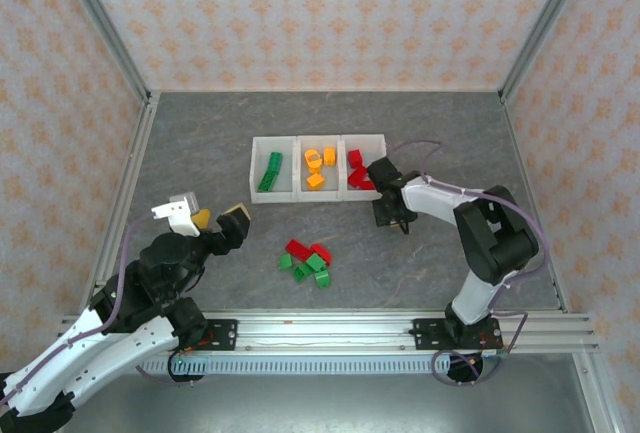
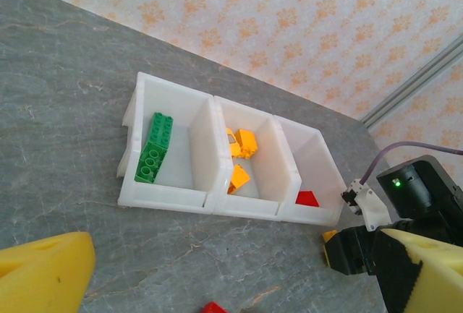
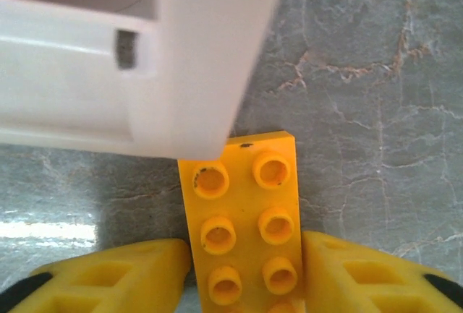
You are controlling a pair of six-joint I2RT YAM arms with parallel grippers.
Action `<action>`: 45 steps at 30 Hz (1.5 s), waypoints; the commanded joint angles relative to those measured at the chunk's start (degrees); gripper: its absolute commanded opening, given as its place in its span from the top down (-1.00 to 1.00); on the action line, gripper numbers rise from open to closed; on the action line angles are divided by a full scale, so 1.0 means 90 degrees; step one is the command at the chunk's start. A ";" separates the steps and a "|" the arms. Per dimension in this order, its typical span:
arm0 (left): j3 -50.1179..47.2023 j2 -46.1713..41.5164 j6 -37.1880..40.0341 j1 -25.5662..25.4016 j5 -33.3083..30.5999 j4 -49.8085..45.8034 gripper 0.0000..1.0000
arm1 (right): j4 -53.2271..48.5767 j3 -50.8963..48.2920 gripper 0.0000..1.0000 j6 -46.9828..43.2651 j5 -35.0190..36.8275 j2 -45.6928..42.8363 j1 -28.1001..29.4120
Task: Sort the legos into containers by color
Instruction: Pick up the lego from the center of the table, then place the lego in the container.
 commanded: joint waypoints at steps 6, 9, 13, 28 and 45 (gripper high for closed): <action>-0.0037 0.0060 0.0109 -0.0002 -0.0197 -0.0106 -0.99 | 0.0513 -0.0285 0.38 0.0056 -0.0838 0.0241 0.0284; -0.0028 0.0005 0.0055 0.0003 -0.0334 -0.0149 -0.99 | 0.0421 -0.0360 0.41 0.0150 -0.0959 -0.0192 0.0287; -0.0063 -0.0041 0.0065 0.0000 -0.0309 -0.0095 -0.99 | 0.0264 -0.0369 0.41 0.0303 -0.1253 -0.1048 0.0291; -0.0078 0.0177 0.0055 0.0002 -0.0244 -0.0085 -0.99 | 0.1107 0.1615 0.35 0.0976 -0.2243 -0.0995 0.0288; -0.0059 0.0858 0.0064 -0.0002 0.0147 -0.0047 -0.99 | 0.0836 0.3404 -0.18 0.0614 -0.2199 0.1170 0.0335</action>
